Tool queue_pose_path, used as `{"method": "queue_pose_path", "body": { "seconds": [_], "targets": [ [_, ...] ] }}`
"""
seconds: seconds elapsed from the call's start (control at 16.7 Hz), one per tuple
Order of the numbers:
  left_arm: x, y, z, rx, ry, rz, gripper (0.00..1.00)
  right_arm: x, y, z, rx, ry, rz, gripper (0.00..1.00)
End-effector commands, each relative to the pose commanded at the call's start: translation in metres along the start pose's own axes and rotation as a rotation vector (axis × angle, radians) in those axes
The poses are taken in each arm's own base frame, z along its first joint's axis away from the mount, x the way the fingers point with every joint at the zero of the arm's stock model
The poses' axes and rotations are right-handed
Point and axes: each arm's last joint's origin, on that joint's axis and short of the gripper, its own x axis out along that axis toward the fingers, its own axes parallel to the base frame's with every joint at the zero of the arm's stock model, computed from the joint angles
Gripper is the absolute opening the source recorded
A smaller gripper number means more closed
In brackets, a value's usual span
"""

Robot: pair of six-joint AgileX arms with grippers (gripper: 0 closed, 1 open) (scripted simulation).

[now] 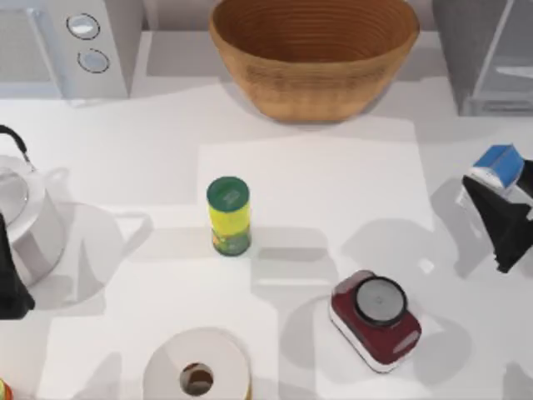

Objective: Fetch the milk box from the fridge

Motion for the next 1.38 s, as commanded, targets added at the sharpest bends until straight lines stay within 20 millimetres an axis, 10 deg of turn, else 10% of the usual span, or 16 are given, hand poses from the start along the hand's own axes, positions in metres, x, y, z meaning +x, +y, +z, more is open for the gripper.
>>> {"method": "queue_pose_path", "body": {
  "seconds": [0.48,0.54,1.38],
  "targets": [
    [0.0,0.0,0.0,0.0,0.0,0.0,1.0,0.0,-0.002,-0.015,-0.004,-0.002,0.03,0.0],
    [0.0,0.0,0.0,0.0,0.0,0.0,1.0,0.0,0.0,-0.04,0.091,0.082,0.025,0.0],
    [0.0,0.0,0.0,0.0,0.0,0.0,1.0,0.062,0.001,-0.034,-0.004,-0.002,0.03,0.0]
  ]
}}
